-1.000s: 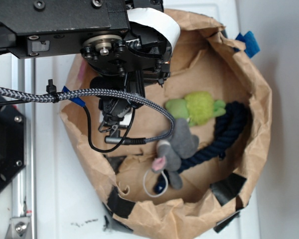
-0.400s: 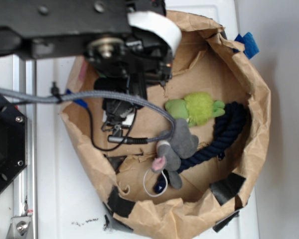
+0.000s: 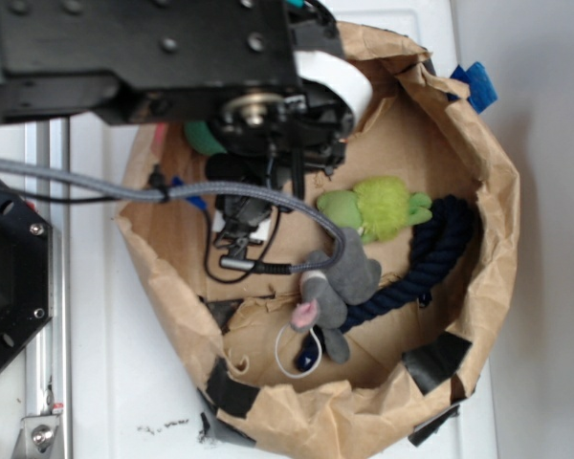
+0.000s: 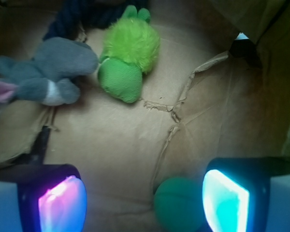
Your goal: Grab the green ball.
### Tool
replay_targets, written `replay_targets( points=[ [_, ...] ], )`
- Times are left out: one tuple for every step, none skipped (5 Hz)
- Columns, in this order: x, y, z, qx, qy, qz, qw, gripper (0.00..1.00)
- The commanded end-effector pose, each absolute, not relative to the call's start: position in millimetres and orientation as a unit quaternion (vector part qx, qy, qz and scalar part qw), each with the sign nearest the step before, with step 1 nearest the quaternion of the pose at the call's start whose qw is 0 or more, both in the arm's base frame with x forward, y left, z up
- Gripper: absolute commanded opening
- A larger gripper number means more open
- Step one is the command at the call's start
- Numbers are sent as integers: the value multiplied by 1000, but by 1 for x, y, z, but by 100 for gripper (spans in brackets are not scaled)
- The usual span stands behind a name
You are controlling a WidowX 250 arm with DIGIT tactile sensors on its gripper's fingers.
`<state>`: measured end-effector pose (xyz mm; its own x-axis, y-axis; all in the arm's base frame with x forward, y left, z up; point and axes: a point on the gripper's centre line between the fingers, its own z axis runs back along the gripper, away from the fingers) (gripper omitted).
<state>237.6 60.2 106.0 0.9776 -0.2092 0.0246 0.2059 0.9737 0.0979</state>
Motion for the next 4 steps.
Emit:
replay_targets(
  points=[
    [229, 68, 99, 67, -20, -112, 991, 100],
    [225, 71, 99, 70, -16, -116, 991, 100],
    [223, 78, 100, 74, -15, -113, 991, 100],
    [226, 84, 97, 80, -11, -107, 991, 100]
  ],
)
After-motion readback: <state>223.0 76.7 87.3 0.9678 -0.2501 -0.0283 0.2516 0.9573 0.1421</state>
